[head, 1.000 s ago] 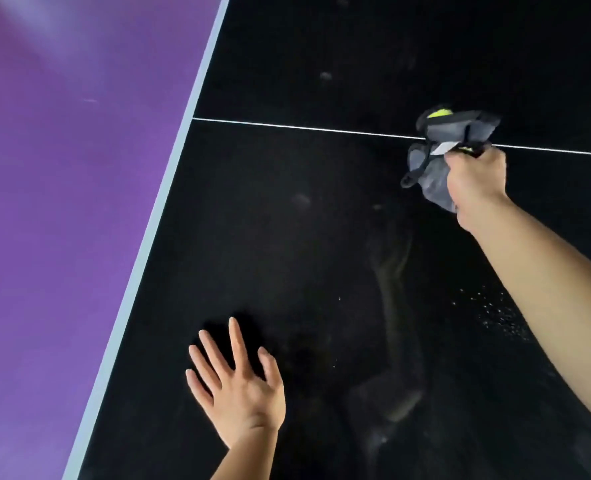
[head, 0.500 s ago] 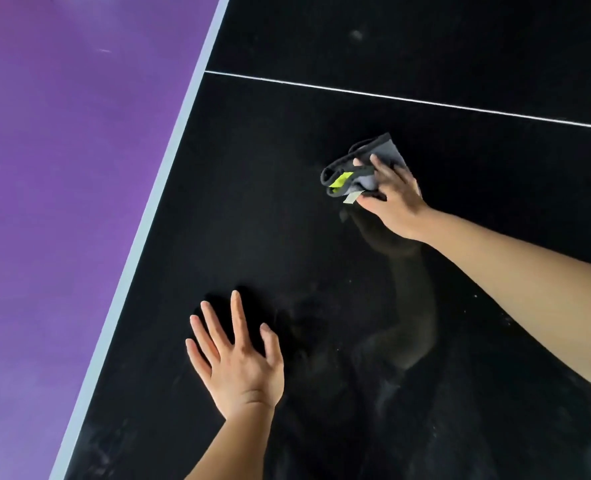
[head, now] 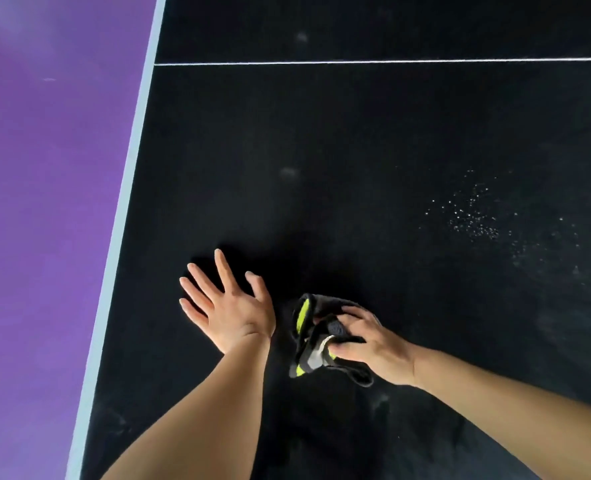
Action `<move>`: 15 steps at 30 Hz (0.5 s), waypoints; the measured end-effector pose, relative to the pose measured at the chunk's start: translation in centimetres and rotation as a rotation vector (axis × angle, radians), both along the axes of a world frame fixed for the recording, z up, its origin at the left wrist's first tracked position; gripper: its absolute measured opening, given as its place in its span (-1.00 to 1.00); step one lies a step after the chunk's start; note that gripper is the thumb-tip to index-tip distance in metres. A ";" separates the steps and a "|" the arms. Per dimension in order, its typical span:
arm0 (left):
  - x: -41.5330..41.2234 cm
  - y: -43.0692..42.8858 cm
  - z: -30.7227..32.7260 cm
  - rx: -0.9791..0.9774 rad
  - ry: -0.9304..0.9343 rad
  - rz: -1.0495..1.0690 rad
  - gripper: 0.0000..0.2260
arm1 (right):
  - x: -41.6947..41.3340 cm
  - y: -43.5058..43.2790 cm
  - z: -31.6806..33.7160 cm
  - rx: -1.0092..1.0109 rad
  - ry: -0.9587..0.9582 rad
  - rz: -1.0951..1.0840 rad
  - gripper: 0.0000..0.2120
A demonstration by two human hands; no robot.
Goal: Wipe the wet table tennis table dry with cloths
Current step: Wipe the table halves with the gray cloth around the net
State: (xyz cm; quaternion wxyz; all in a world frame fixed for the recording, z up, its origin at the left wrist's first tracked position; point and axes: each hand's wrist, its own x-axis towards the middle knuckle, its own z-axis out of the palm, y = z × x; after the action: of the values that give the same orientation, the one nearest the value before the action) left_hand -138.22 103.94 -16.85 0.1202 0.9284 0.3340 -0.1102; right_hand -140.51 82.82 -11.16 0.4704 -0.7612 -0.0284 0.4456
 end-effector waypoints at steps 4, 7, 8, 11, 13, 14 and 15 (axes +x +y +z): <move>-0.2 0.1 0.3 -0.066 -0.026 -0.011 -0.41 | -7.3 0.1 1.0 0.019 0.084 -0.074 -0.82; -0.5 0.3 0.4 -0.104 -0.048 -0.038 -0.41 | -12.0 0.3 2.4 -0.006 0.181 -0.198 -0.79; -0.6 0.4 0.5 -0.115 -0.056 -0.044 -0.41 | -13.4 0.4 2.9 -0.005 0.237 -0.253 -0.78; -0.9 0.8 1.2 -0.172 -0.073 -0.060 -0.37 | -16.8 0.1 3.6 -0.005 0.397 -0.360 -0.76; -1.1 1.2 1.6 -0.234 -0.084 -0.079 -0.34 | -18.2 -0.7 4.5 0.011 0.465 -0.429 -0.85; -1.3 1.5 1.8 -0.279 -0.100 -0.093 -0.34 | -18.9 -1.1 5.2 0.019 0.473 -0.514 -0.86; -1.7 1.9 2.1 -0.334 -0.140 -0.120 -0.38 | -19.7 -1.6 5.8 0.036 0.482 -0.648 -0.86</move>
State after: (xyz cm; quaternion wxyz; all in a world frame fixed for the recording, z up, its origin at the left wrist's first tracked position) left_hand -139.90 105.88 -14.75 0.2887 0.9191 0.2461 -0.1062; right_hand -160.18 81.18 -5.38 0.5930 -0.5962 0.3162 0.4392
